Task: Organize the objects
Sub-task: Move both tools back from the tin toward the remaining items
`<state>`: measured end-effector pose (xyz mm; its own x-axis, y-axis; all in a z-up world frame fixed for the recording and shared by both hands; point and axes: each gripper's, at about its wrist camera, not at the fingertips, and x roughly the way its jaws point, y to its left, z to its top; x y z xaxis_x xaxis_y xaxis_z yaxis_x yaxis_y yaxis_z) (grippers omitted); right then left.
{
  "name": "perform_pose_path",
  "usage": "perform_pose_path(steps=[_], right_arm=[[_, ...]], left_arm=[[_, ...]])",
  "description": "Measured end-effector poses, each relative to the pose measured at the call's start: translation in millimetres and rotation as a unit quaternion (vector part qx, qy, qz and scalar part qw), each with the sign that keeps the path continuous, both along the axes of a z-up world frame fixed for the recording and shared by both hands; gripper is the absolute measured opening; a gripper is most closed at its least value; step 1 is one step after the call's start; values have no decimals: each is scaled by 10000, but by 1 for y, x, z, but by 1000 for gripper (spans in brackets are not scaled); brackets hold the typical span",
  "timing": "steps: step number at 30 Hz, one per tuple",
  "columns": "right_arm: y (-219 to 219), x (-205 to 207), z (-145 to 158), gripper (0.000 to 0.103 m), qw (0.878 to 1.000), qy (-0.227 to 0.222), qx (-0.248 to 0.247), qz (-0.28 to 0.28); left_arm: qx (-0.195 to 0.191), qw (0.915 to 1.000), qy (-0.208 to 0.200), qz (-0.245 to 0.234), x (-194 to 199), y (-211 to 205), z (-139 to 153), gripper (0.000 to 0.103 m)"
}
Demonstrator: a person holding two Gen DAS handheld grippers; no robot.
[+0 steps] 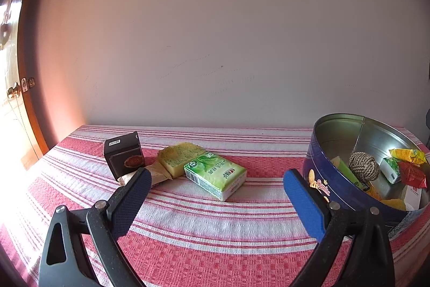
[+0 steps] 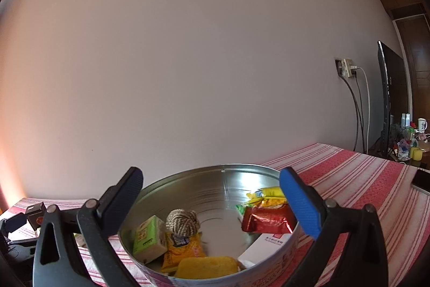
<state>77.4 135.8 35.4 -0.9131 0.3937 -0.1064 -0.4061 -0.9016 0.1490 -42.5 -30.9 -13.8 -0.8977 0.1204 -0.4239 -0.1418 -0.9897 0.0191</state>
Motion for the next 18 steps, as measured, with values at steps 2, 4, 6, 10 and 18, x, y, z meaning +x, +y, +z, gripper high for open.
perform_pose_path(steps=[2,4,6,10,18], right_arm=[[-10,-5,-1,103,9999,-9,28,98],[-21,-10,-1,103,9998,-34,40,214],[-30,-16,-2,103,9994,-87,72,321],[-49,-28,-5,103,9981,-264,155,531],[-78,-61,-13,103,9912,-742,109,1089]], left_arm=[[47,10000,-51,70,-3,-11,0,100],[65,9998,-75,156,-7,-22,1,100],[98,9996,-115,246,-11,-34,1,100],[347,9981,-323,399,-22,-60,-2,100],[492,9932,-708,786,-42,-99,-8,100]])
